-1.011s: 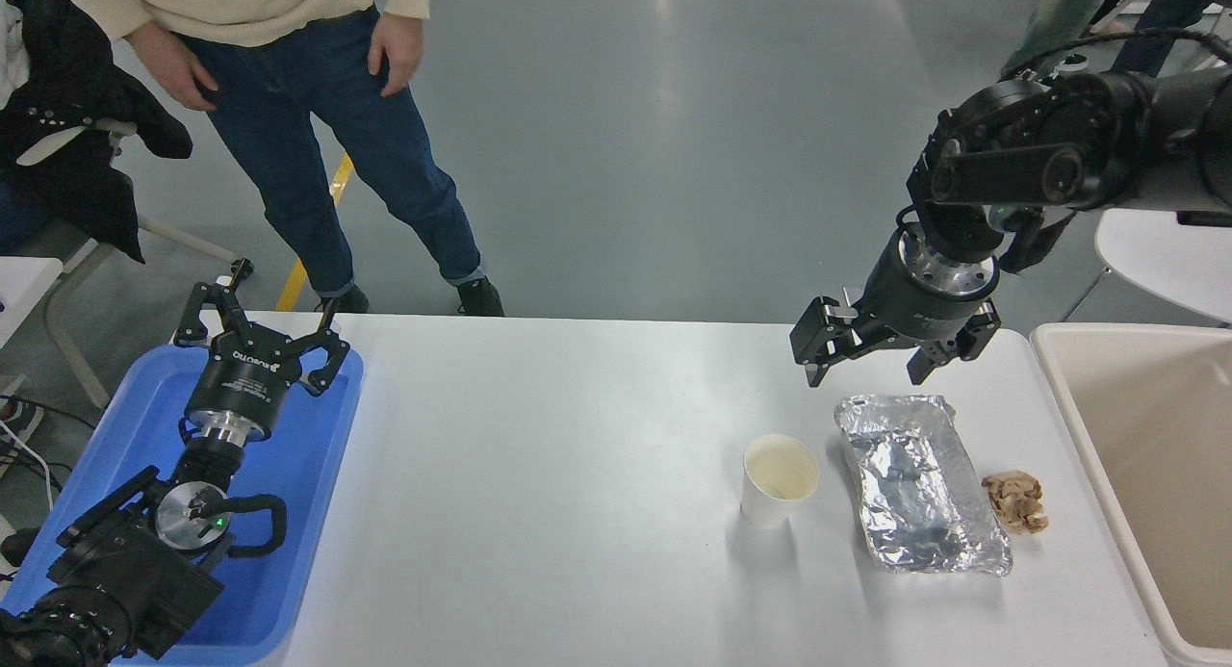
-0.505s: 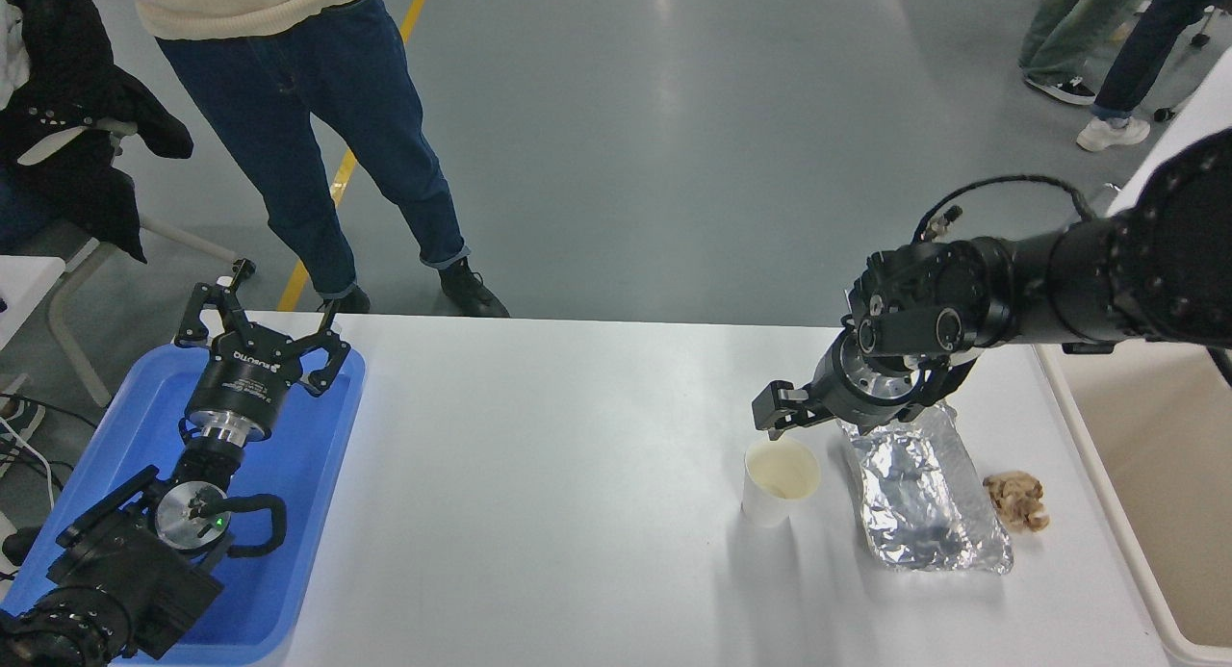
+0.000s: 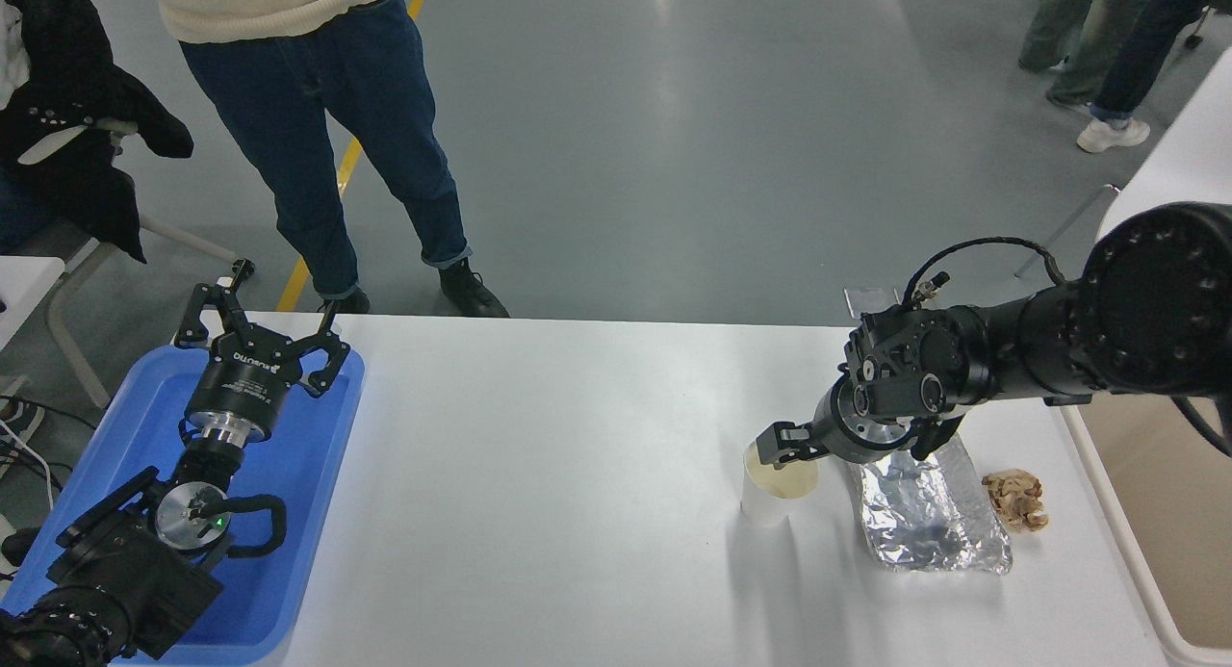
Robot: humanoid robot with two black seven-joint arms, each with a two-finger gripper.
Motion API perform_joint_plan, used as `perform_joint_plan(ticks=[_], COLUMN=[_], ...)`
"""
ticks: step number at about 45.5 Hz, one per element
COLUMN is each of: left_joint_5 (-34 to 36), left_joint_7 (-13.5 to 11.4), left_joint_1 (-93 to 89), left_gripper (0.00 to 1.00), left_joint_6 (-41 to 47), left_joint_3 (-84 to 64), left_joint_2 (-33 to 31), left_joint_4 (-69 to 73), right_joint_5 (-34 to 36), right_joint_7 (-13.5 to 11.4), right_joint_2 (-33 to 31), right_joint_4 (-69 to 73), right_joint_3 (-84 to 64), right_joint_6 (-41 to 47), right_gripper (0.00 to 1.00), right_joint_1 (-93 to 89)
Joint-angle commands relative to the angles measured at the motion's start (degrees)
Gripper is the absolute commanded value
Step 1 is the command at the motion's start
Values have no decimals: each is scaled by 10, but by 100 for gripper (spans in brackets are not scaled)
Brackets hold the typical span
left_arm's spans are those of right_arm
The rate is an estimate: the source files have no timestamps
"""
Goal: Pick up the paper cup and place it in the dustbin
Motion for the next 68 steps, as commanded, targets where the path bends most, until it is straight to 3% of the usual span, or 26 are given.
perform_joint_plan(ticks=[1,11,14,19,21,39,55,68], left_joint_5=[0,0,0,0,0,0,0,0], left_joint_7=[0,0,0,0,0,0,0,1], left_joint_1=[0,0,0,0,0,0,0,0], left_gripper=[100,100,100,100,100,100,100,100], left_joint_6=[0,0,0,0,0,0,0,0], left_joint_3=[0,0,0,0,0,0,0,0], left_joint_2=[0,0,0,0,0,0,0,0], left_joint_4=[0,0,0,0,0,0,0,0], right_joint_5=[7,12,21,38,45,48,84,103], right_joint_7=[0,0,0,0,0,0,1,2], right_joint_2=[1,1,1,1,1,-9,-62,-100], right_joint_4=[-9,-2,-1,-1,-1,7,15,62], right_joint_3=[4,7,7,7,5,5,0,-34], right_joint_6=[-14,-7,-5,-5,-4,91,324,324], right_gripper=[82,18,11,8,0,0,0,0], right_joint_1=[-23,-23,-21,-15,-15,18,125,260])
